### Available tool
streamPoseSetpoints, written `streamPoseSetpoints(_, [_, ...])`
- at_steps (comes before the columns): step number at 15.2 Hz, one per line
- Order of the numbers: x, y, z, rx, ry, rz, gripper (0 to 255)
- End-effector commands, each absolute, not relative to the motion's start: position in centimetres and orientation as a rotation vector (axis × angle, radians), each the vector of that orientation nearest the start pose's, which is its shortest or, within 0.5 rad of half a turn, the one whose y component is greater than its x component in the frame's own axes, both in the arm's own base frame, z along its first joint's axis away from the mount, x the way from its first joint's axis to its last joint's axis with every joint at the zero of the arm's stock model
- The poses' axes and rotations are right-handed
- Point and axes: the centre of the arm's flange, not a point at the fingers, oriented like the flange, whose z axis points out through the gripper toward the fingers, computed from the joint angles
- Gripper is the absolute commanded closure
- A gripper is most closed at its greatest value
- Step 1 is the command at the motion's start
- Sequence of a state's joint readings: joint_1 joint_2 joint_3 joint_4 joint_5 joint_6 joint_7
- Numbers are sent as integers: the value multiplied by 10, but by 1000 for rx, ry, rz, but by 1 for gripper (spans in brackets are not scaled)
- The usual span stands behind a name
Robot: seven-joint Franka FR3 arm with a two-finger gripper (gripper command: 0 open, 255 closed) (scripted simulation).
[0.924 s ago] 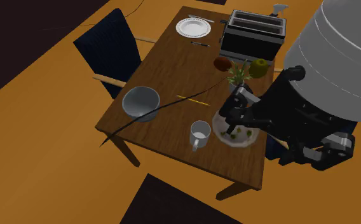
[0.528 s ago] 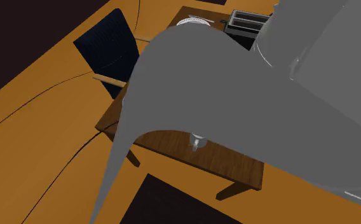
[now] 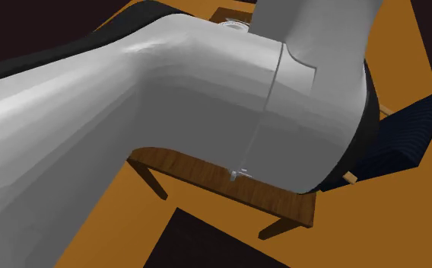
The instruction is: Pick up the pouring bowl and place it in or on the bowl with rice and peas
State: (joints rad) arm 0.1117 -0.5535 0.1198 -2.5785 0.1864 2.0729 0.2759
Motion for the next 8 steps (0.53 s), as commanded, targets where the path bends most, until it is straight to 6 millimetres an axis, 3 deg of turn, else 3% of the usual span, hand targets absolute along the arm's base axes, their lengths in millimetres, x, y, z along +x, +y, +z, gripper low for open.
streamPoseSetpoints(1, [373, 111, 426, -3009, 223, -35, 0])
streamPoseSetpoints(8, [398, 170, 366, -2964, 220, -40, 0])
